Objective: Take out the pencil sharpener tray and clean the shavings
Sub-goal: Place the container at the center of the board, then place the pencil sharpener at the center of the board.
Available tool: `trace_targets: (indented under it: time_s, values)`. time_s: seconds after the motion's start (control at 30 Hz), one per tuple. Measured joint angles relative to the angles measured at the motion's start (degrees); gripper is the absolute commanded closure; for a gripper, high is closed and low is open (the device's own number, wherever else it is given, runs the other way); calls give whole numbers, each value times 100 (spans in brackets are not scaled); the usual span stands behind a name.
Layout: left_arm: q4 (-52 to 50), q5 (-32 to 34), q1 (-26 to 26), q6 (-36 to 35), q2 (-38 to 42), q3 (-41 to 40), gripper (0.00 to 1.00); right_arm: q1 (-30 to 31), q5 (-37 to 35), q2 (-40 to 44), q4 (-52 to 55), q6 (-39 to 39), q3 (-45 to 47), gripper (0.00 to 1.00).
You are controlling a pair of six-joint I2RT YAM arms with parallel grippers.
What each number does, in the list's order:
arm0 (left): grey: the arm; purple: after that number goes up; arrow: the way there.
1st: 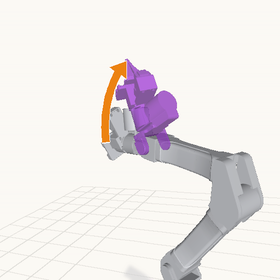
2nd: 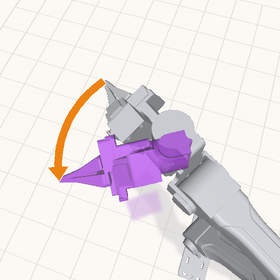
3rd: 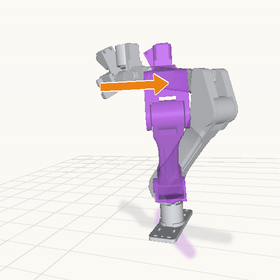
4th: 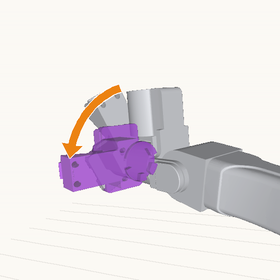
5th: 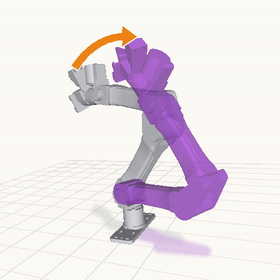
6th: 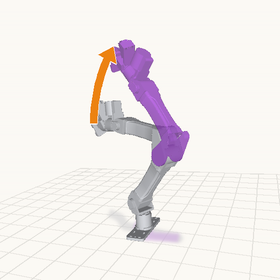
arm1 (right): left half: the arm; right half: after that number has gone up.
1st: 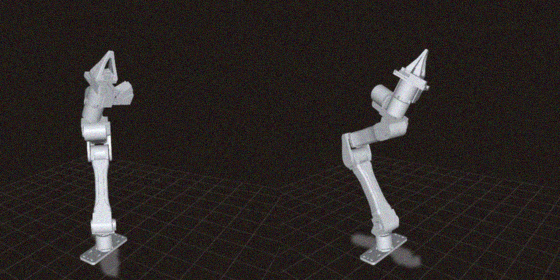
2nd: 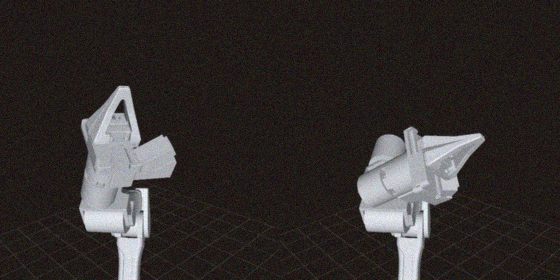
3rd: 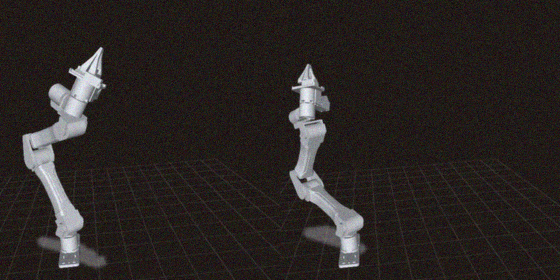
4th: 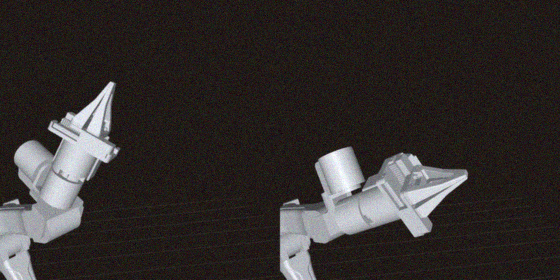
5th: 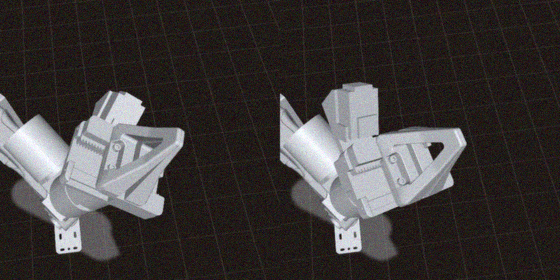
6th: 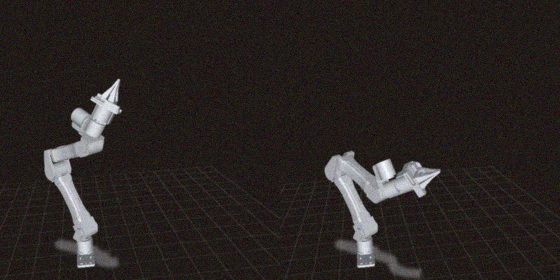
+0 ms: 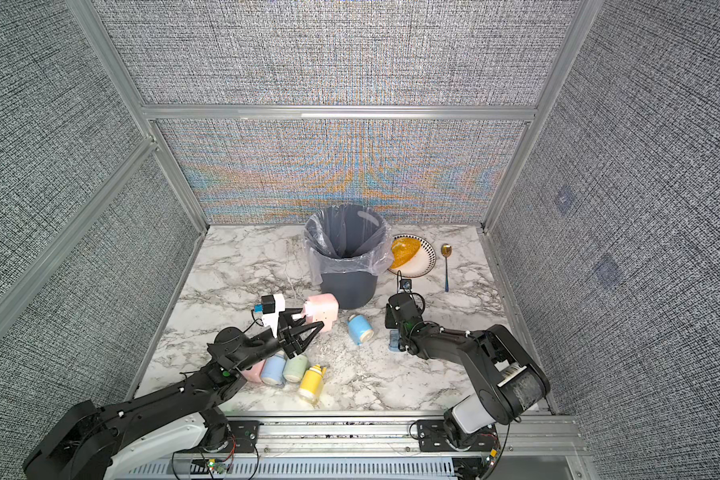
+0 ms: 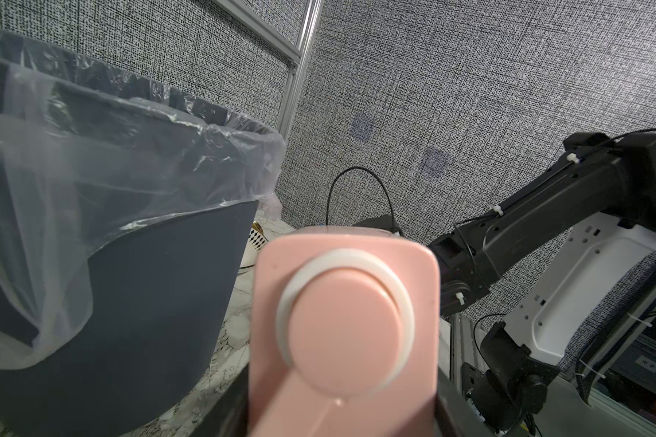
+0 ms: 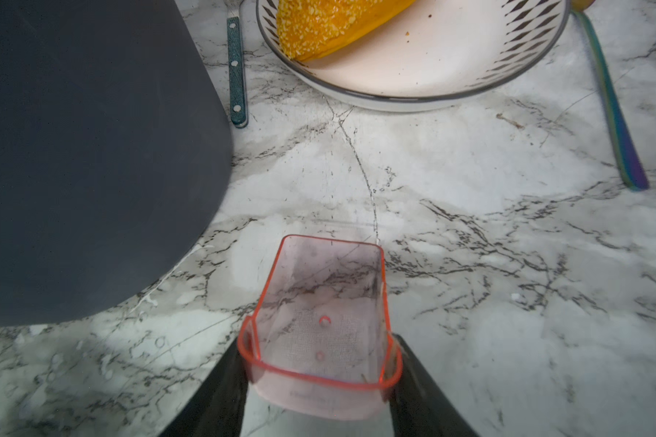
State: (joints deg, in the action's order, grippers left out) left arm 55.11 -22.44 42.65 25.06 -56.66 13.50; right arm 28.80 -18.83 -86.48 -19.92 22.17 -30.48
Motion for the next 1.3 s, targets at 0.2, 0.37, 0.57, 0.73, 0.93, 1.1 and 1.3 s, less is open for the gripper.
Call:
trace_targets:
  time_s: [0.2, 0.37, 0.57, 0.73, 0.93, 1.1, 1.3]
  values:
    - [-4, 22, 7, 4, 63, -33, 100, -26, 118, 461, 313, 4, -2, 21]
    - [-20, 48, 7, -7, 133, -35, 100, -31, 179, 903, 621, 22, 0, 14]
    - [-122, 46, 7, -81, 249, -35, 100, -35, 472, 1598, 1261, 4, -109, 11]
    - [-173, -81, 7, -162, 350, -42, 100, -37, 1231, 2531, 1832, -291, -396, 10]
    - [-297, -476, -2, -367, 350, 39, 100, -42, 2911, 3609, 2149, -723, -612, 11]
    - [-269, -916, -85, -433, 92, 264, 100, -52, 4688, 3764, 2225, -911, -1141, 12]
    - [-160, -1646, -225, -350, -240, 549, 100, -50, 6430, 3534, 2232, -994, -1700, 13]
